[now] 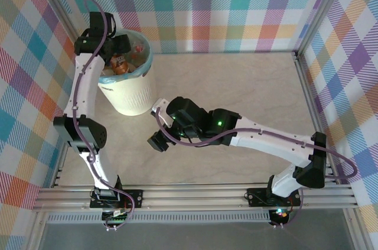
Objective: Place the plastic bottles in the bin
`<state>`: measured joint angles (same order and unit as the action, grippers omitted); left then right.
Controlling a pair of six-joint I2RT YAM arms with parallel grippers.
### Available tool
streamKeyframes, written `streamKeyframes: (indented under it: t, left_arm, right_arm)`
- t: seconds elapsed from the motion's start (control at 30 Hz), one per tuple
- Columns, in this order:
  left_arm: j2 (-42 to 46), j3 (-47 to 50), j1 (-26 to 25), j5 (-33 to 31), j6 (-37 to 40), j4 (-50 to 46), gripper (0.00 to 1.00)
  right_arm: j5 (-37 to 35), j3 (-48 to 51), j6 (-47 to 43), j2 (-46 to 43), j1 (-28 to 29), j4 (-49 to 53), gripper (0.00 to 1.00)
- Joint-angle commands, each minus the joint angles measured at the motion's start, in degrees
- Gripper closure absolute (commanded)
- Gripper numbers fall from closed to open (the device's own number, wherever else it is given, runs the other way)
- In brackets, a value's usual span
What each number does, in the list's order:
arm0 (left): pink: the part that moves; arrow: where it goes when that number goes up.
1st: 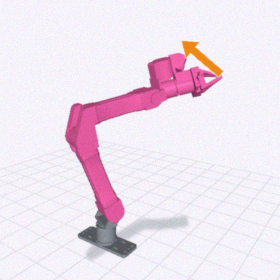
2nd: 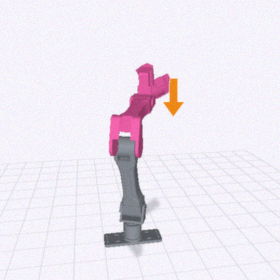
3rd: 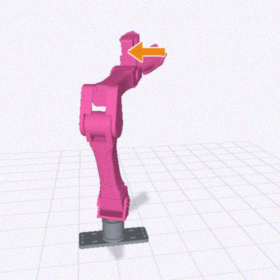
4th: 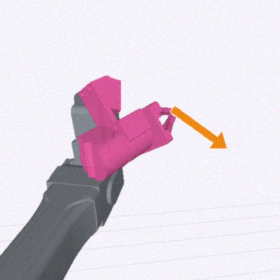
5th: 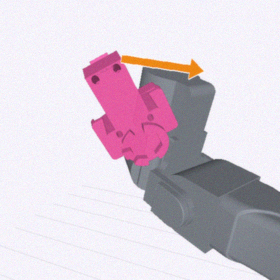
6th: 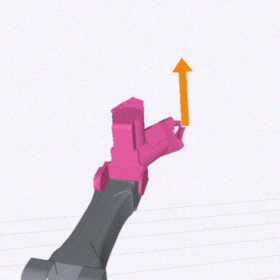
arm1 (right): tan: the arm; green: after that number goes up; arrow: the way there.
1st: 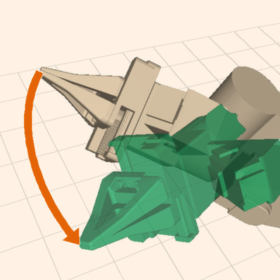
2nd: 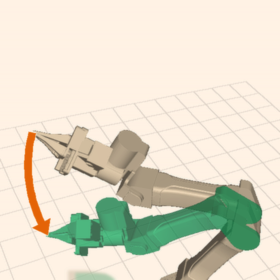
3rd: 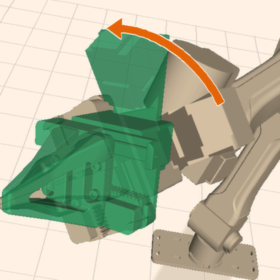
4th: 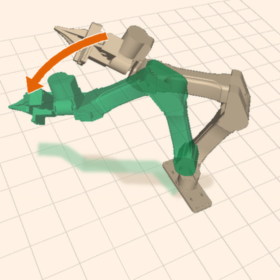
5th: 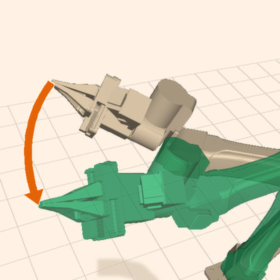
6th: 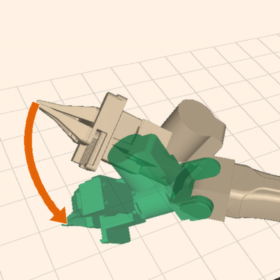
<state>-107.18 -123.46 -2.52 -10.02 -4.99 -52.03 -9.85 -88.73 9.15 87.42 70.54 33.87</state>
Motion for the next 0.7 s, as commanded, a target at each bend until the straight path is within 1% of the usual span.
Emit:
streamKeyframes:
  t: [0.0,0.13,0.2,0.27,0.33,0.47,0.53,0.67]
  left_arm:
    - [-2.4,-12.3,0.7,-1.9,-4.4,-7.3,0.15]
    - [-5.9,-21.7,0.8,-1.5,-6.5,-9.7,0.12]
    - [-6.1,-22.7,0.8,-3.0,-7.0,-9.3,0.13]
    - [-5.9,-22.7,1.0,-4.5,-7.0,-9.1,0.17]
    - [-6.0,-22.7,1.2,-4.3,-7.0,-9.6,0.24]
    - [-6.9,-21.3,1.3,0.2,-7.1,-11.1,0.36]
    - [-6.9,-19.8,1.3,2.5,-7.4,-11.4,0.4]
    - [-6.1,-19.7,1.2,5.2,-7.4,-11.4,0.42]
  right_arm:
    - [-3.5,-2.9,0.7,0.1,-0.3,1.6,0.04]
    - [-3.4,-4.6,0.4,0.1,-0.4,2.5,0.05]
    - [-3.4,-4.9,0.4,0.1,-0.4,2.9,0.05]
    - [-3.4,-4.8,0.5,0.0,-0.5,3.1,0.05]
    - [-3.3,-4.9,0.7,0.0,-0.4,3.5,0.05]
    - [-3.1,-4.5,1.1,0.1,-0.4,3.4,0.05]
    - [-3.1,-4.5,1.3,0.4,-0.5,3.4,0.05]
    - [-3.6,-5.5,2.5,0.7,-0.8,4.2,0.05]
